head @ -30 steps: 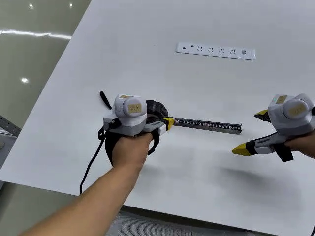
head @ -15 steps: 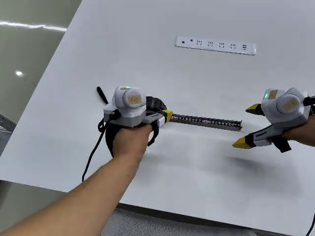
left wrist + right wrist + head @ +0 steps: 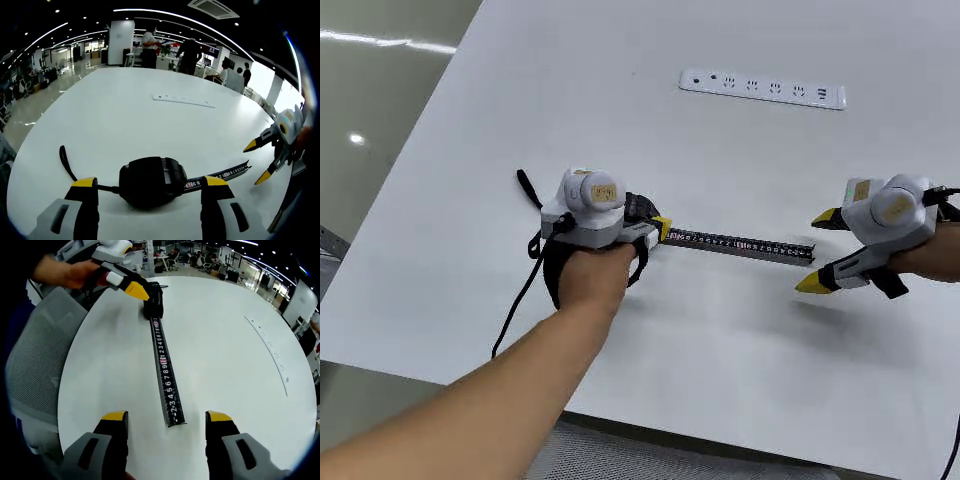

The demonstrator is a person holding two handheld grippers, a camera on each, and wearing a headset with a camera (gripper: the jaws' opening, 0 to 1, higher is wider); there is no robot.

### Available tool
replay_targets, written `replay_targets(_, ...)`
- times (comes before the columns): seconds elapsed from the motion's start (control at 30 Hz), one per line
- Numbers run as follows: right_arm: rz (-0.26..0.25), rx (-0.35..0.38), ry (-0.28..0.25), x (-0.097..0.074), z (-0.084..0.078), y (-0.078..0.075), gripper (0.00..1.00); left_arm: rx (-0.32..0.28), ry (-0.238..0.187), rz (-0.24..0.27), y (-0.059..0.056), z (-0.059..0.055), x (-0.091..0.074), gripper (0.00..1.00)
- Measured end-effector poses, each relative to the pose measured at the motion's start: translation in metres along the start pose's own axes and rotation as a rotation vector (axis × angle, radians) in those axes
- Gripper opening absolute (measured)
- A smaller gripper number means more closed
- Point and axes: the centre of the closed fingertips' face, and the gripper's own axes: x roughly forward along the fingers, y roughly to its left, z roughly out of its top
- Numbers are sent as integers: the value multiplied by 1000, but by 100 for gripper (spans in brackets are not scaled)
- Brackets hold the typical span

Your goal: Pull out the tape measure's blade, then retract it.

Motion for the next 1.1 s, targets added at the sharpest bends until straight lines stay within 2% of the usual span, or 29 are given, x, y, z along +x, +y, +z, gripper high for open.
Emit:
replay_targets(0.2, 15, -16, 4, 5, 1, -5, 52, 3, 22, 5, 1, -6, 8, 78)
replay_targets(0.5, 34, -43, 14, 9, 0, -9, 47, -9, 13, 10, 2, -2, 14, 76)
replay_targets(0.77, 60, -68, 19, 12, -5, -8, 36, -17, 15, 6, 3, -1, 20, 73)
replay_targets(1.1, 73, -52, 36, 12, -14, -10, 21, -11, 14, 1, 1, -1, 21, 69)
